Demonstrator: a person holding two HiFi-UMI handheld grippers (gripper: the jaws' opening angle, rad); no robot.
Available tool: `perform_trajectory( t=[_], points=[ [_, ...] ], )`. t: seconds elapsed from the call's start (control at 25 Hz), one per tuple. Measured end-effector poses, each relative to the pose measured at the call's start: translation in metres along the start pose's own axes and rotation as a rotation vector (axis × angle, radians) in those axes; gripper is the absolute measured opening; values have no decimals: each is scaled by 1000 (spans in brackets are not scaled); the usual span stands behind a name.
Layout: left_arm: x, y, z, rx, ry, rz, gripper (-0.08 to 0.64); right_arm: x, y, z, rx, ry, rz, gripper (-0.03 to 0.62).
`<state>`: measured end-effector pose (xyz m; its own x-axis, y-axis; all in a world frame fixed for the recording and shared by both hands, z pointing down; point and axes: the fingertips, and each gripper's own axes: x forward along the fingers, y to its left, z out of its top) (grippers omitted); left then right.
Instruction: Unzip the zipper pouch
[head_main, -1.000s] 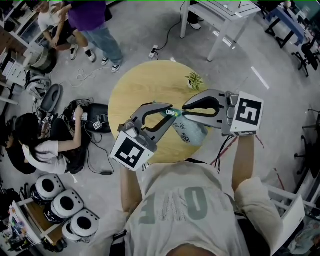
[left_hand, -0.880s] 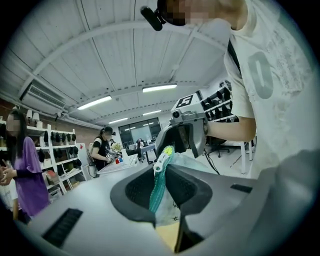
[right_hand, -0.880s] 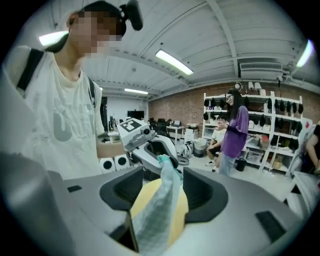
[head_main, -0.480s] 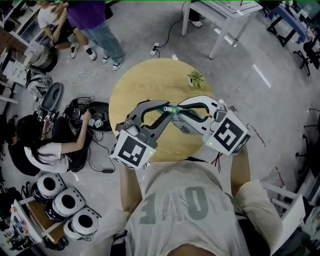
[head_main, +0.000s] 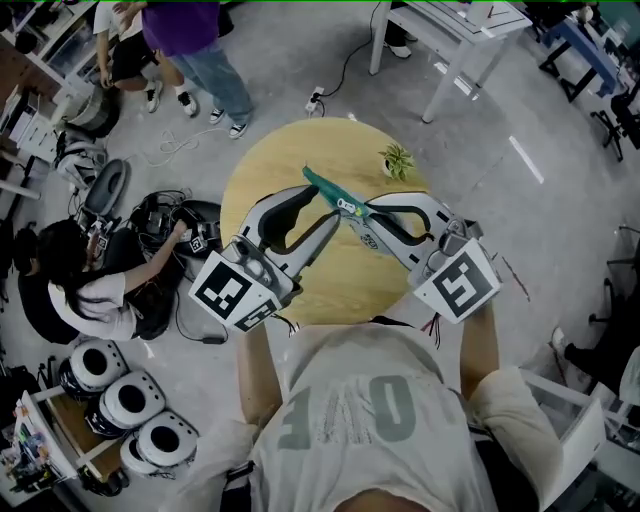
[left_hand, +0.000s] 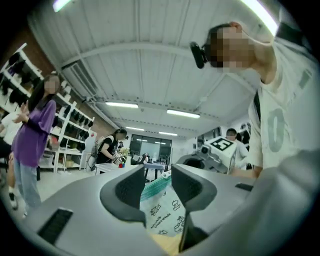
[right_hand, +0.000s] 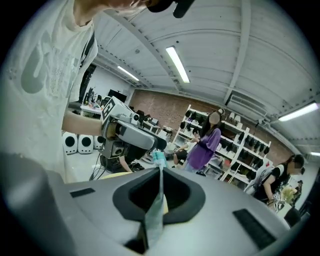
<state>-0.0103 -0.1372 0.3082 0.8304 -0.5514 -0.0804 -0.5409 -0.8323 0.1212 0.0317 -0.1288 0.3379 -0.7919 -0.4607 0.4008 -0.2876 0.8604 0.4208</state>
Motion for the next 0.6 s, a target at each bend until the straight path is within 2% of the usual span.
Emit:
perform_trajectory(
  t=[0.16,0.28,0.44,0.6],
  points=[
    [4,-3,9,-169,-113,-30,146,-5,0,5,-1,-37,-64,34],
    [11,-6,11,-267,-174,-51,147,-6,-4,8,-5,-61,-124,34],
    [13,-3,15,-341,-204,-62,147,-6,-5,12,-31,-82,-178,34],
    [12,-11,22,-428,-243,-145,147,-6,-2,17,-75,-114,-200,34]
  ],
)
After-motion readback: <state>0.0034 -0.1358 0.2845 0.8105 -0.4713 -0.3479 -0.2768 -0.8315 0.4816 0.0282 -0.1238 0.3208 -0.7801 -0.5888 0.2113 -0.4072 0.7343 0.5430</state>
